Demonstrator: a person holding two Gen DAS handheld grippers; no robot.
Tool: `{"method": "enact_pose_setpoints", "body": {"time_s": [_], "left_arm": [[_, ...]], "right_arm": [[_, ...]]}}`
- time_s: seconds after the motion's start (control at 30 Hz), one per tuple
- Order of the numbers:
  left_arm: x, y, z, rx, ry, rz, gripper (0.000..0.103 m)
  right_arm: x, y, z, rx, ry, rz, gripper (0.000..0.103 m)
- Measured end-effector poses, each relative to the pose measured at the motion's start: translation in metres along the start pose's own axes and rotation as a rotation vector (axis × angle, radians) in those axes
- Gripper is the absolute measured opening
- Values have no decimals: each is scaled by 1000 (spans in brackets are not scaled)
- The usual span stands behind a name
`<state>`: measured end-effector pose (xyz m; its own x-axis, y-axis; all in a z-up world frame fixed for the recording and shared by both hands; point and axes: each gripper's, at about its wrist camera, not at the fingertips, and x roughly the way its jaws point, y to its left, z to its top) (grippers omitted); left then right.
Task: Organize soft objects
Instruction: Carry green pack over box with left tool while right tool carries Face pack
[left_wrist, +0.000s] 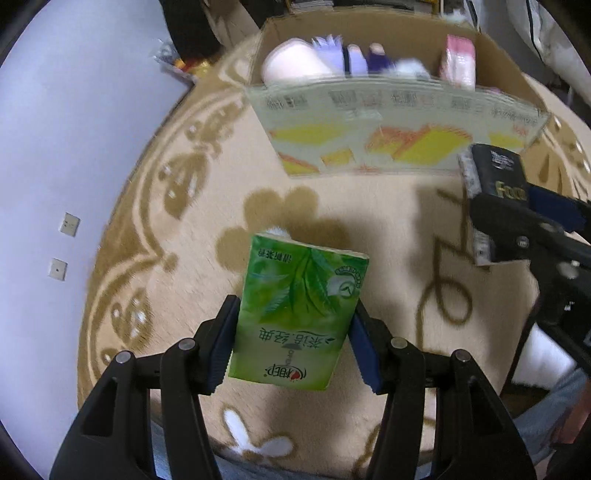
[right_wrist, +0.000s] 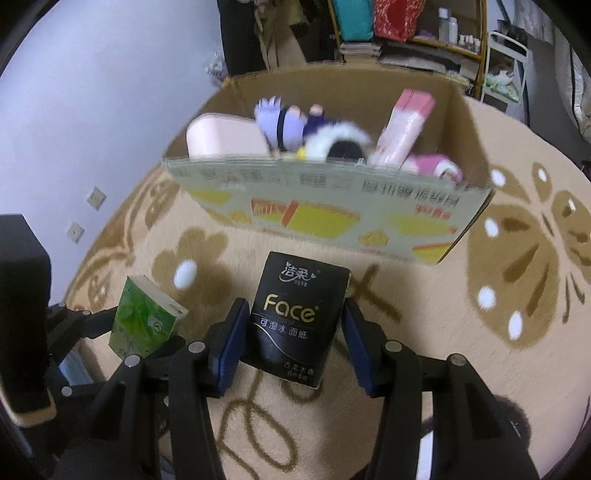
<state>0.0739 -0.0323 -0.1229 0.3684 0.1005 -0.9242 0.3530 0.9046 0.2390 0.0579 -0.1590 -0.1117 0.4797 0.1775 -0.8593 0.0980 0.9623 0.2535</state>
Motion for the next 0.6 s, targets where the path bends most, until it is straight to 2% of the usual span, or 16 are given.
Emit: {"method": "enact_pose_setpoints", "body": {"time_s": [0.17, 0.33, 0.47, 0.6], "left_arm": [[-30, 15, 20, -65, -122, -11, 56], [-63, 24, 39, -104, -252, -56, 56], [-85, 30, 53, -143, -379, -28, 56], [-97, 30, 67, -152, -462, -26, 56]], "right_arm": [[-29, -11, 14, 29, -85, 14, 54], [-54, -21, 25, 43, -167, 23, 54], [-68, -25, 36, 52, -224, 29, 54], [-67, -26, 45, 56, -266, 36, 54]]}}
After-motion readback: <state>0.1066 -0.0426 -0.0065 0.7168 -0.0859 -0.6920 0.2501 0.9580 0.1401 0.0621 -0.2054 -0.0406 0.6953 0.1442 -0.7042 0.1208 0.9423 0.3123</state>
